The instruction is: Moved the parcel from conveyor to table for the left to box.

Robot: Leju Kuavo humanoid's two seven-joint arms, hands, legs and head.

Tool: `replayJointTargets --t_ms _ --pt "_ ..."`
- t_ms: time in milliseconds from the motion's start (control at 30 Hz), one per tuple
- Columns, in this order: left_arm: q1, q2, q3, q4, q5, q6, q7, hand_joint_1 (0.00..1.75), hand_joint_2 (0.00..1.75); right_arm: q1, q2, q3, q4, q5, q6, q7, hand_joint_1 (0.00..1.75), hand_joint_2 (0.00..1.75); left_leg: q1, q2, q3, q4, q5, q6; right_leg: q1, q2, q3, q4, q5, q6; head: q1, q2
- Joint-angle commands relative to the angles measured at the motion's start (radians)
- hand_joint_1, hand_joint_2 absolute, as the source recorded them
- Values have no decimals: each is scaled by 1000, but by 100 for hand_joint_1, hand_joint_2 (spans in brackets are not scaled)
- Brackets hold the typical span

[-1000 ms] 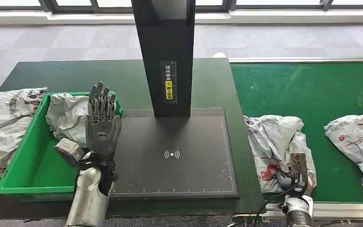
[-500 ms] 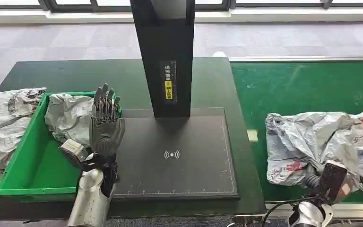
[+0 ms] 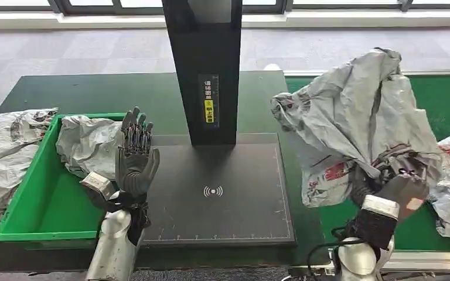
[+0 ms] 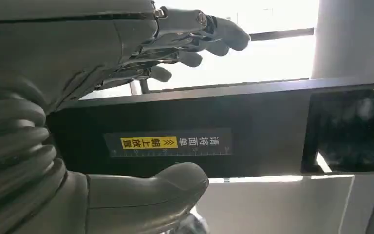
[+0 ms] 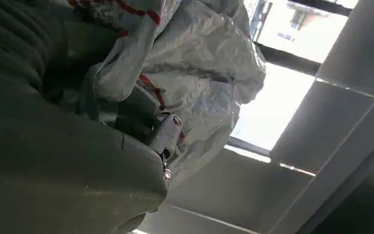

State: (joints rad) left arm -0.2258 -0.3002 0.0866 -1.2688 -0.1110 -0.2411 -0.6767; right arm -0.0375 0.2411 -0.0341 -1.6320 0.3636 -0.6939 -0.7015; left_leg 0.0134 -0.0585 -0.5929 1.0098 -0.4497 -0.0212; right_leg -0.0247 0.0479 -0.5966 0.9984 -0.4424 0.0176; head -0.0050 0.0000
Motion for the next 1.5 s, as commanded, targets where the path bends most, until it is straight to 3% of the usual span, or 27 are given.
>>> replayJointTargets --t_ms 33,67,133,267,500,700,967,1067,1167,1267,1300,1333,1500 --pt "31 -6 -19 50 -2 2 -21 0 175 -10 -46 211 -14 -24 -4 3 175 175 0 4 2 -1 -1 1 1 -1 2 -1 0 -1 0 0" --pt "33 -6 -20 48 -3 2 -21 0 175 -17 -66 224 4 -73 34 3 175 175 -1 4 2 -1 -1 1 0 -1 2 -1 0 -1 0 0" --pt "32 0 -20 53 -6 -2 -21 0 175 -36 -55 210 85 -160 310 3 175 175 0 7 5 -2 -1 2 1 -2 4 -3 0 -2 0 0" --pt "9 14 -21 85 3 -20 -21 0 175 -52 -36 209 140 -211 608 3 175 175 0 9 6 -3 -1 1 1 0 5 -4 1 -2 0 0" --pt "-18 14 -25 119 -3 -5 -21 0 175 -78 -12 175 226 -201 822 3 175 175 0 4 3 -2 0 1 2 -2 3 -2 0 -1 0 0" --pt "-9 1 -10 104 -28 8 -21 0 175 -161 34 87 497 -13 821 7 175 175 0 8 5 -3 0 1 2 -1 5 -4 1 -2 0 0" --pt "-7 2 -10 102 -28 7 -21 0 175 -164 36 86 506 -6 820 3 175 175 0 4 3 -1 0 1 1 -1 2 -2 0 -1 0 0" --pt "1 3 -9 95 -35 16 -21 0 175 -199 30 110 626 83 839 62 175 175 0 6 5 -2 0 1 1 -2 4 -3 0 -2 0 0" --pt "14 6 -17 88 -39 31 -21 0 175 -237 41 108 788 133 759 43 175 175 1 8 5 -3 0 1 2 1 4 -4 1 -2 0 0" --pt "25 8 -34 84 -36 47 -21 0 175 -247 44 77 837 134 696 35 175 175 0 5 4 -2 0 0 1 0 3 -2 1 -1 0 0" --pt "29 7 -41 84 -35 54 -21 0 175 -250 44 45 842 149 604 65 0 175 0 6 5 -3 0 1 2 -1 4 -3 1 -2 0 0" --pt "31 8 -47 84 -33 59 -21 0 175 -252 39 32 849 166 549 86 0 0 0 5 3 -2 0 1 1 -1 3 -2 0 -1 0 0" --pt "28 10 -82 89 -79 144 -21 0 175 -226 40 -37 808 178 381 77 0 0 0 3 3 -2 0 1 1 -2 3 -2 0 -1 0 0"
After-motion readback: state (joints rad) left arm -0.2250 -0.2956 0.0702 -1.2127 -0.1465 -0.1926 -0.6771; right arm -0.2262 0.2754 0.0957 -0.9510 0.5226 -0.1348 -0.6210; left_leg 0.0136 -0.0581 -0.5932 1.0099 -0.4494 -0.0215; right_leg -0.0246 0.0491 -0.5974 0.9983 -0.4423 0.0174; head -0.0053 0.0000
